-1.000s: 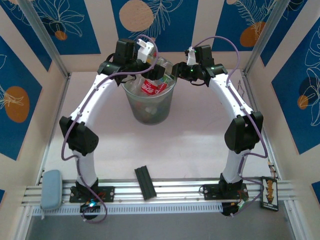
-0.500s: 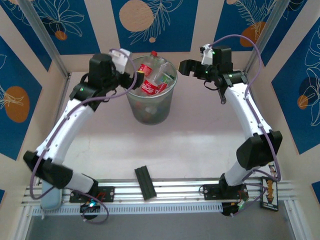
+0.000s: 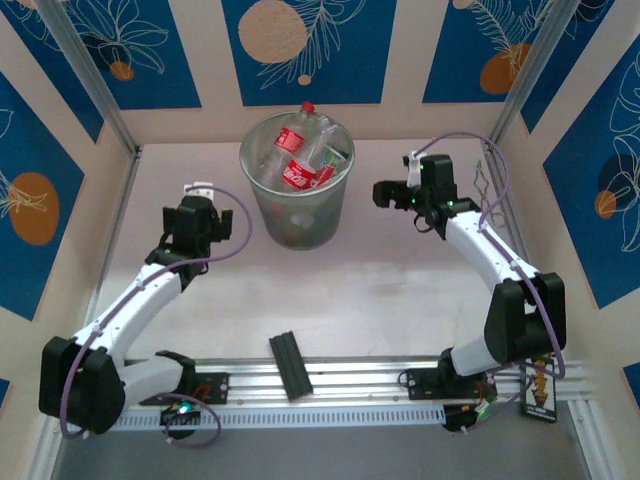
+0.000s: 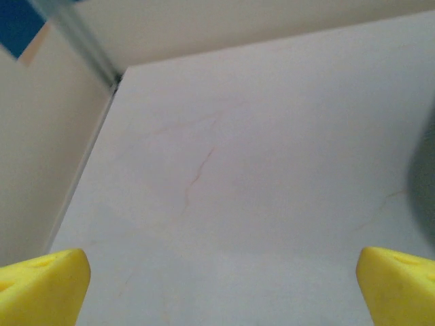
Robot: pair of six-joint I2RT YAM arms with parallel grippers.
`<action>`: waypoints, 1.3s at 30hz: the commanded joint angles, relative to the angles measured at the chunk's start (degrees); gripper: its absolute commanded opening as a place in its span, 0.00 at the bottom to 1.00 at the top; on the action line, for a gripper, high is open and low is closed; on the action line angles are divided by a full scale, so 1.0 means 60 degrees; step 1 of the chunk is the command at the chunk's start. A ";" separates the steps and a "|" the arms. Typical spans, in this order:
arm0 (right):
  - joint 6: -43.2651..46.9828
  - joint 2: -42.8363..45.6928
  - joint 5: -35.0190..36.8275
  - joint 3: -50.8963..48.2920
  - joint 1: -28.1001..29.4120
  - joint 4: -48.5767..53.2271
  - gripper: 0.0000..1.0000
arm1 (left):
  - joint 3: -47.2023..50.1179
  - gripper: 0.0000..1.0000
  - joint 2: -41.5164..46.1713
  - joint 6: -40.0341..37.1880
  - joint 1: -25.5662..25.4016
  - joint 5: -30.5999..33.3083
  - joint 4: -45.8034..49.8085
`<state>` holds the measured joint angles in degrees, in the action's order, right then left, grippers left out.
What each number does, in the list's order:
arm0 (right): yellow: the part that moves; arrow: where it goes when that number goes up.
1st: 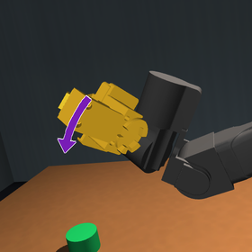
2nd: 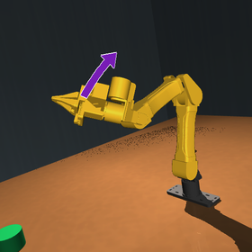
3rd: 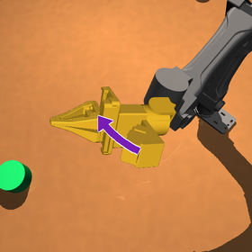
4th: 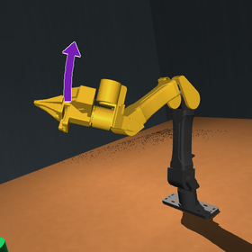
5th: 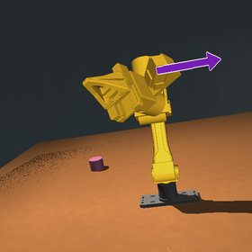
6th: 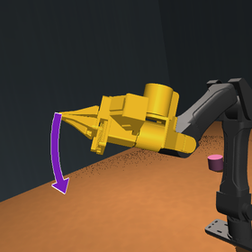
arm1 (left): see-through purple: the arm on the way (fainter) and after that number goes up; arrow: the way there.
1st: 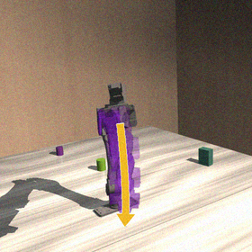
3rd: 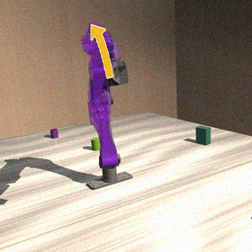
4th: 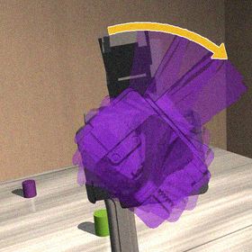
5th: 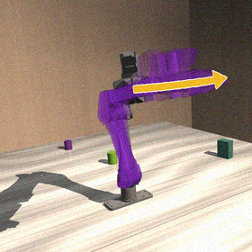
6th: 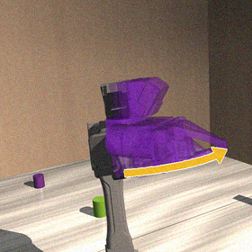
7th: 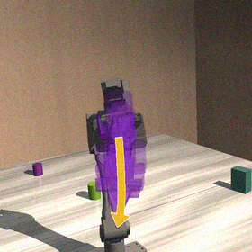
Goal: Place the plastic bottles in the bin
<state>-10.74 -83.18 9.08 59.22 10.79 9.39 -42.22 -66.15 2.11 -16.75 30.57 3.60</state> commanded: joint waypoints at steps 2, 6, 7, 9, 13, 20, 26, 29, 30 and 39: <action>0.0500 0.0031 0.1354 -0.1292 -0.0072 -0.2336 0.99 | 0.0969 1.00 -0.0712 0.0366 0.0427 0.0494 -0.2387; 0.0704 -0.0418 0.1567 -0.1958 -0.0147 -0.3554 0.99 | 0.1466 1.00 -0.1560 0.0099 0.0564 0.0267 -0.3800; 0.0705 -0.0544 0.1566 -0.2058 -0.0170 -0.3839 0.99 | 0.1590 1.00 -0.1763 0.0035 0.0612 0.0166 -0.4228; 0.0748 -0.0805 0.1510 -0.2214 -0.0228 -0.4396 0.99 | 0.1688 1.00 -0.2175 -0.0213 0.0724 -0.0072 -0.4829; 0.1362 -0.0978 0.1009 -0.2561 -0.0247 -0.5886 0.99 | 0.1715 1.00 -0.2916 -0.0844 0.0839 -0.0338 -0.5759; 0.1440 -0.2252 0.0807 -0.3576 -0.0356 -0.9167 0.99 | 0.2734 1.00 -0.3523 -0.0755 0.1285 -0.1334 -0.8060; 0.1497 -0.2439 0.0561 -0.3472 -0.0430 -0.9462 0.99 | 0.3306 1.00 -0.3529 -0.0775 0.1467 -0.2093 -0.9120; 0.1563 -0.2641 0.0568 -0.3352 -0.0488 -0.9673 0.99 | 0.3304 1.00 -0.3593 -0.0661 0.1606 -0.2434 -0.9118; 0.1598 -0.2713 0.0567 -0.3315 -0.0505 -0.9793 0.99 | 0.3426 1.00 -0.3704 -0.0627 0.1654 -0.2497 -0.9434; 0.1746 -0.2704 0.0004 -0.2890 -0.0774 -0.9339 0.99 | 0.3595 1.00 -0.3939 -0.0532 0.1727 -0.2472 -0.9906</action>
<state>-1.72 -101.06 11.33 39.77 6.48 -46.87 -21.10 -89.49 -1.83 -6.98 16.91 -52.77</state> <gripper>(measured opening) 0.991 0.998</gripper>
